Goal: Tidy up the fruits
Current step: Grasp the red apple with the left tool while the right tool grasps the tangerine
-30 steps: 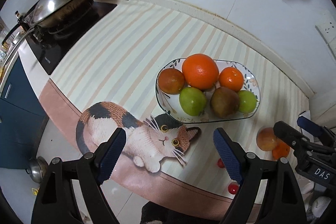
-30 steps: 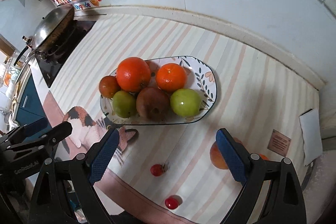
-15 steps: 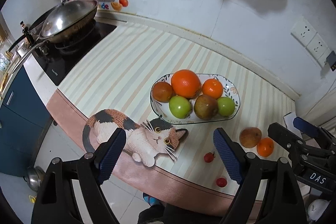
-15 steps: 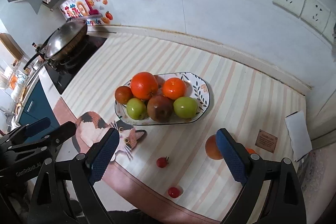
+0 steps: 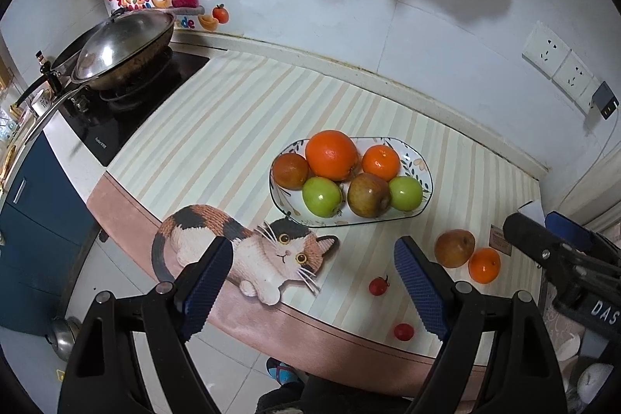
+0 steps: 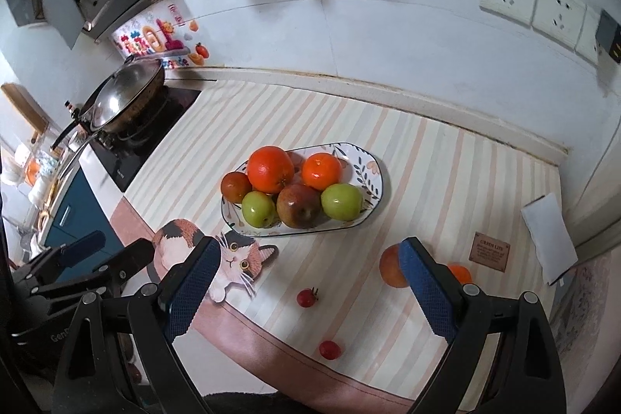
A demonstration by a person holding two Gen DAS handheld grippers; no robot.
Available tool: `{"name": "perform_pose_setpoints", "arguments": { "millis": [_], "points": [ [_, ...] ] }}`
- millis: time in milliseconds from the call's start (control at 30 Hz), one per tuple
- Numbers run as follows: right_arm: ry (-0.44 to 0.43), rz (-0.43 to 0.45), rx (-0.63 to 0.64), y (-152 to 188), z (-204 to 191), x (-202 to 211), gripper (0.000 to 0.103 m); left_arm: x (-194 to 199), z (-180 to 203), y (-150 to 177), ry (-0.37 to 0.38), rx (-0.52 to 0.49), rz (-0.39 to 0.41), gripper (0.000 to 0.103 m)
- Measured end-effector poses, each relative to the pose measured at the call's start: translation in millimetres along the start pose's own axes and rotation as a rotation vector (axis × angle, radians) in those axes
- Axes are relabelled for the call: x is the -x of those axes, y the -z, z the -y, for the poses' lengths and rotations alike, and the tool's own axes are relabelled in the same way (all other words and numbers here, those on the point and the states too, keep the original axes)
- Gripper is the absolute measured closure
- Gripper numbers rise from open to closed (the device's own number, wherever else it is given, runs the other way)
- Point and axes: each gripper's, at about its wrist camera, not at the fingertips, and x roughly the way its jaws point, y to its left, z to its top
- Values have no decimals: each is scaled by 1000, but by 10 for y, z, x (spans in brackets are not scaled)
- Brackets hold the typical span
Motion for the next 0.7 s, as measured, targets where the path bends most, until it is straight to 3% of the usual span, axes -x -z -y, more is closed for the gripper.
{"name": "perform_pose_setpoints", "arguments": {
  "millis": [167,500,700],
  "points": [
    [42,-48,-85,53,404,-191,8,-206,134,10,-2,-17,-40,18],
    [163,-206,-265,390,1461,-891,8,-1212,591,135,10,-108,-301,18],
    [144,-279,-353,639,1944,-1357,8,-1527,1006,77,31,-171,-364,18]
  ]
}}
